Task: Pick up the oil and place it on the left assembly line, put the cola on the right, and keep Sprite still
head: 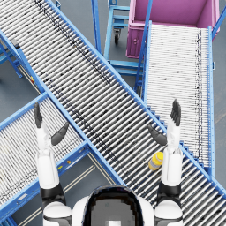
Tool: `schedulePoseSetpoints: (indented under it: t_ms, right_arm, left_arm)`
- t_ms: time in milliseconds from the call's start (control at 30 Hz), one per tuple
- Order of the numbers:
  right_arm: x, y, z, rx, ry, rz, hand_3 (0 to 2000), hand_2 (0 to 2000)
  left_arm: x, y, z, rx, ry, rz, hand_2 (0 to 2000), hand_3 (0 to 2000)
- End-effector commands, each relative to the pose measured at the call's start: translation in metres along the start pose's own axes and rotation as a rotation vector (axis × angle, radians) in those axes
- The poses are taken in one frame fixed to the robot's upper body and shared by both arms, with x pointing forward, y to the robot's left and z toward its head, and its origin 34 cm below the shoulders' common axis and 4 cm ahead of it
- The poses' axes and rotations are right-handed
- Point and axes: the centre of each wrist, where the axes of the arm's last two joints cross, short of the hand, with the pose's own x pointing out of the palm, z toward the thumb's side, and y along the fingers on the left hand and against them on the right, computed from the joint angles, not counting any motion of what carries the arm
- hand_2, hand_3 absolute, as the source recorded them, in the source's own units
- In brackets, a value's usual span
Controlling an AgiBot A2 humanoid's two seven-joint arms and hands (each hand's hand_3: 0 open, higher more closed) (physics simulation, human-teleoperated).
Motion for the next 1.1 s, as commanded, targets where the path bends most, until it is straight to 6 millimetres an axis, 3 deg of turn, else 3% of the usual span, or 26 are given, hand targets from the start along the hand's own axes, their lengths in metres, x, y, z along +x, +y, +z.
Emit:
schedulePoseSetpoints:
  t_ms: [33,1100]
  right_arm:
    - [0.001,-0.001,0.003,-0.013,-0.001,0.004,0,0]
    - [0.005,0.008,-0.001,0.011,-0.027,-0.009,0,0]
  left_arm:
    - [0.001,0.001,0.004,0.015,-0.001,-0.005,0,0]
    - [0.007,-0.010,0.002,-0.005,-0.025,-0.005,0,0]
